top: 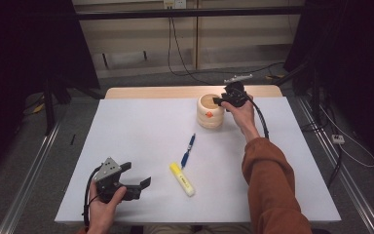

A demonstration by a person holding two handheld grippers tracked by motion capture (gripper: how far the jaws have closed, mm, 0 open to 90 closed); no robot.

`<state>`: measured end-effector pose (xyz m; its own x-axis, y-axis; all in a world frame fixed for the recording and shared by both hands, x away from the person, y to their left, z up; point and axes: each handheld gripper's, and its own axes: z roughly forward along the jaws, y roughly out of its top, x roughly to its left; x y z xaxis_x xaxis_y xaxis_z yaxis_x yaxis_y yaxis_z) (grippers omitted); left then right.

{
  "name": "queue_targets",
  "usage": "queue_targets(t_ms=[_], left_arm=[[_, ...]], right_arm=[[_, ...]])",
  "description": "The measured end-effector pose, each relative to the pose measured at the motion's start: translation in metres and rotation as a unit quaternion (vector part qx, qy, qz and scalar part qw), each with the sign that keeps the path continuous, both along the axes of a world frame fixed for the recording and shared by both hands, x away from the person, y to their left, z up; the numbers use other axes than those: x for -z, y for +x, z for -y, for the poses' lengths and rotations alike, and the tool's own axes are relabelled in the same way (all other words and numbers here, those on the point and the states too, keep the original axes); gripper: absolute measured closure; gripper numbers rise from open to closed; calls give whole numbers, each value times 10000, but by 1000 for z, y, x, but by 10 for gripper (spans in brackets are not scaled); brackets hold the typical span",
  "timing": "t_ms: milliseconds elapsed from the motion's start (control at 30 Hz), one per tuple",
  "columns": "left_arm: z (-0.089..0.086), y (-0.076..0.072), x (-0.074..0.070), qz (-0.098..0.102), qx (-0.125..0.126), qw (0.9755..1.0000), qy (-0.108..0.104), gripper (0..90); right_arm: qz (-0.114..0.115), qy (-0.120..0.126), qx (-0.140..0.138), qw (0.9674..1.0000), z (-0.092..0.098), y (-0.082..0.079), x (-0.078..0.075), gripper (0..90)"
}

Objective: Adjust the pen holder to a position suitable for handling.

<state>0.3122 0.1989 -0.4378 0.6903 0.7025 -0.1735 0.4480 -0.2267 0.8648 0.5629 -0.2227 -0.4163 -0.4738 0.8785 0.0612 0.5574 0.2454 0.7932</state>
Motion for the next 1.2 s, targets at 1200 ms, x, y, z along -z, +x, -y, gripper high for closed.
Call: queue_targets(t_ms=[1200], left_arm=[[0, 0, -1, -18, 38, 10000, -46, 57]], right_arm=[[372, 92, -175, 9991, -2, -23, -32, 754]])
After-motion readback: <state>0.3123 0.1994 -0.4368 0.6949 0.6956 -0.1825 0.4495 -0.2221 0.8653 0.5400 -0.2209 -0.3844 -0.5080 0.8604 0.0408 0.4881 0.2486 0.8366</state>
